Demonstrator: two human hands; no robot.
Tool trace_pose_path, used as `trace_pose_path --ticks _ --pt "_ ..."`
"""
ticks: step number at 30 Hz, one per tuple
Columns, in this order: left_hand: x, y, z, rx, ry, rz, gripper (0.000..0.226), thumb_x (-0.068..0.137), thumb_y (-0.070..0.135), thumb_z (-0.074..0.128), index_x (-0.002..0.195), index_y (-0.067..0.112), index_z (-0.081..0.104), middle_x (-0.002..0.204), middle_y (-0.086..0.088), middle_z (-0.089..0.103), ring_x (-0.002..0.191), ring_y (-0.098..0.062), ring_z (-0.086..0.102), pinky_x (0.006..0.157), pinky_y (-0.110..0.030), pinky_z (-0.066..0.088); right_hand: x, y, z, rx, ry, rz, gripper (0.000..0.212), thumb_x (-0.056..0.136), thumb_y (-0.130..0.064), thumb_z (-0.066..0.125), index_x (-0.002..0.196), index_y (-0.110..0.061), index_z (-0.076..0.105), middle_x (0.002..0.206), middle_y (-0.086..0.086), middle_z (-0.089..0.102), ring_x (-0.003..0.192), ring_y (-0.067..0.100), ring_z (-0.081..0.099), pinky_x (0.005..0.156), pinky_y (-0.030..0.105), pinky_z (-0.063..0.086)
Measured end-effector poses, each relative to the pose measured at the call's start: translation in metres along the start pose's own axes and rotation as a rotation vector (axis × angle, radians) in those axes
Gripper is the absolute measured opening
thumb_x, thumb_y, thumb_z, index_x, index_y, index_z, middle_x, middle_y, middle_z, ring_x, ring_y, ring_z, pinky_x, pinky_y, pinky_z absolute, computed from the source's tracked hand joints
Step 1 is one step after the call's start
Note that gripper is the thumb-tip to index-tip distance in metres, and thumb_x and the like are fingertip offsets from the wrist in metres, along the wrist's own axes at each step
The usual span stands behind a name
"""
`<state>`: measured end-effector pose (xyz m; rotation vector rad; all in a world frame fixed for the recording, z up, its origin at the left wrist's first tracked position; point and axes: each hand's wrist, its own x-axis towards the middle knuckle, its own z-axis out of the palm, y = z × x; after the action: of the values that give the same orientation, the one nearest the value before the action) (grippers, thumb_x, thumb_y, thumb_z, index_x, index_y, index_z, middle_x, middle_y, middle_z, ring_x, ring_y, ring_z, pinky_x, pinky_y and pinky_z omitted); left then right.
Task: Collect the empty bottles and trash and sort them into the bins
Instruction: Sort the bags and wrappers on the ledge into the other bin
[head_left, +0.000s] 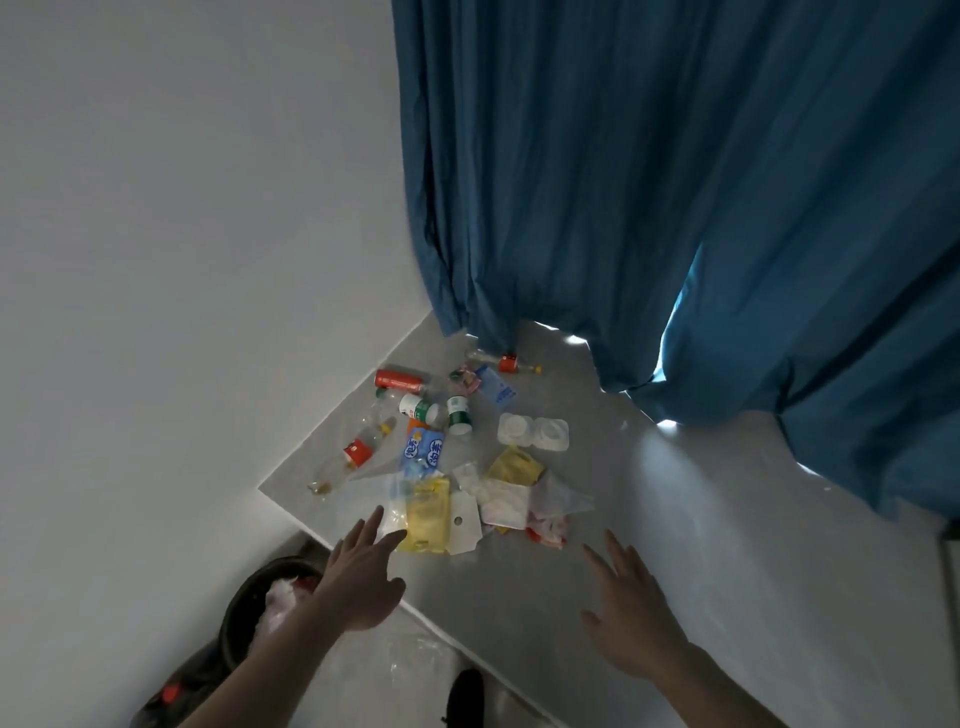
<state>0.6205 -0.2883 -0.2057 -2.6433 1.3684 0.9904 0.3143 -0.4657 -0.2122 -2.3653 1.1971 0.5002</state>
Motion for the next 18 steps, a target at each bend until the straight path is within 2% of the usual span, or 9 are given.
trace_pose_path --ticks 5,9,12,15,18 --pt "0.066 0.002 0.007 -0.08 -0.05 -0.076 0.075 0.093 0.036 0.059 0.158 0.036 0.023 0.17 -0.001 -0.007 0.156 -0.031 0.006 0.122 -0.051 0.024 0.062 -0.001 0.003 0.004 -0.055 0.024 0.085 0.096 -0.043 0.056 0.16 -0.035 0.0 0.168 -0.002 -0.012 0.155 0.031 0.003 0.123 0.045 0.023" --pt "0.12 -0.009 0.025 -0.155 -0.058 -0.154 0.089 0.084 0.044 0.059 0.16 0.026 0.015 0.169 -0.005 0.0 0.154 -0.034 0.013 0.119 -0.051 0.032 0.118 -0.004 0.013 -0.001 -0.074 0.032 0.084 0.095 -0.046 0.057 0.16 -0.034 0.006 0.168 -0.003 -0.005 0.154 0.03 0.011 0.121 0.041 0.028" --pt "0.165 -0.023 0.046 -0.156 -0.033 -0.193 0.095 0.077 0.053 0.053 0.159 0.023 0.014 0.168 -0.007 0.006 0.155 -0.033 0.004 0.119 -0.052 0.032 0.159 -0.002 0.028 0.015 -0.056 0.055 0.082 0.092 -0.048 0.06 0.158 -0.034 0.014 0.168 -0.002 0.002 0.153 0.028 0.016 0.119 0.039 0.032" --pt "0.209 -0.036 0.072 -0.166 -0.015 -0.253 0.103 0.083 0.053 0.064 0.161 0.018 0.006 0.167 -0.006 0.003 0.155 -0.033 -0.003 0.119 -0.052 0.027 0.2 0.005 0.05 0.048 -0.046 0.094 0.084 0.091 -0.05 0.061 0.159 -0.031 0.014 0.167 0.003 0.008 0.153 0.028 0.017 0.119 0.038 0.032" --pt "0.252 -0.057 0.109 -0.261 0.02 -0.404 0.122 0.072 0.056 0.073 0.161 0.017 -0.001 0.169 -0.008 -0.001 0.156 -0.033 -0.001 0.122 -0.053 0.026 0.236 0.014 0.076 0.06 -0.059 0.159 0.089 0.09 -0.058 0.059 0.16 -0.029 0.011 0.167 0.006 0.009 0.152 0.031 0.018 0.118 0.041 0.035"
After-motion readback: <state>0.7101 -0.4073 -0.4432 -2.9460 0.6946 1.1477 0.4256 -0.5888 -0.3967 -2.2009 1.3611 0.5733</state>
